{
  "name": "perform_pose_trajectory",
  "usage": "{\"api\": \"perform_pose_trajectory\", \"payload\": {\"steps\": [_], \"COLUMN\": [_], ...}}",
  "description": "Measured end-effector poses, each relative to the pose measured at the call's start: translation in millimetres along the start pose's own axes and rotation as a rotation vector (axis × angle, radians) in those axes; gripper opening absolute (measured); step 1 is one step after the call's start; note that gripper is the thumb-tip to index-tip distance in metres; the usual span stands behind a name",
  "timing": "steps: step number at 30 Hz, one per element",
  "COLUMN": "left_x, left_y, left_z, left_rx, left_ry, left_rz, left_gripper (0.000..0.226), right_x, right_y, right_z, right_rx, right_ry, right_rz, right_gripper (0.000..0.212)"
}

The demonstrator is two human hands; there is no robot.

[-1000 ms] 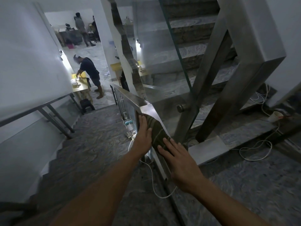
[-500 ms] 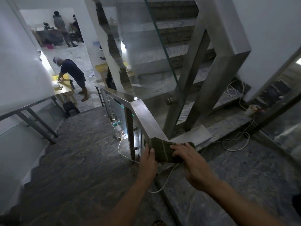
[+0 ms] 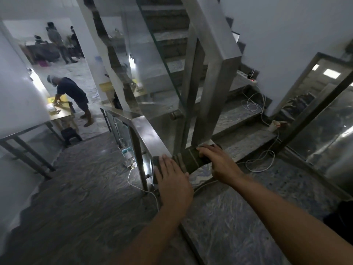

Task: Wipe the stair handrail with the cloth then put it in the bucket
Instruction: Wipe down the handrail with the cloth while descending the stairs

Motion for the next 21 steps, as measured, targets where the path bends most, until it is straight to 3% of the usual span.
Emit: {"api": "perform_pose_trajectory", "payload": {"steps": [7, 15, 19, 21], "left_x": [-9.2, -16.5, -15.8, -13.7], "left_y": [-8.8, -15.6, -21.5, -25.8], "left_z": [-54.5, -80.9, -105.2, -126.9], "left_rx": [-0.160, -0.332, -0.385, -0.418], "left_ry": [-0.063, -0.132, -0.229, -0.276], "left_rz": [0.106, 0.111, 0.164, 0.196], "left_gripper": [0.062, 0.060, 0.062, 0.053], "right_x": [-1.1, 21.5, 37.3, 47.8], "right_y": [2.7, 7.9, 8.1, 10.9], "right_z": [-61.4, -84.1, -111.4, -129.4], "right_rx": [-0.210, -0.463, -0.290, -0.231], "right_ry": [-0.050, -0.098, -0.125, -0.187], "right_rz": [-0.006, -0.133, 0.090, 0.194], "right_gripper": [0.061, 0.042, 0.035, 0.035]}}
Point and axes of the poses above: each hand's wrist, its own x-axis away from the middle knuckle, its own y-axis out of the back of the hand, z = x × y, the point moved 7 cm from there along -x, towards the middle knuckle, and after that the axes turned 5 degrees about z, right-handed, at the moved point
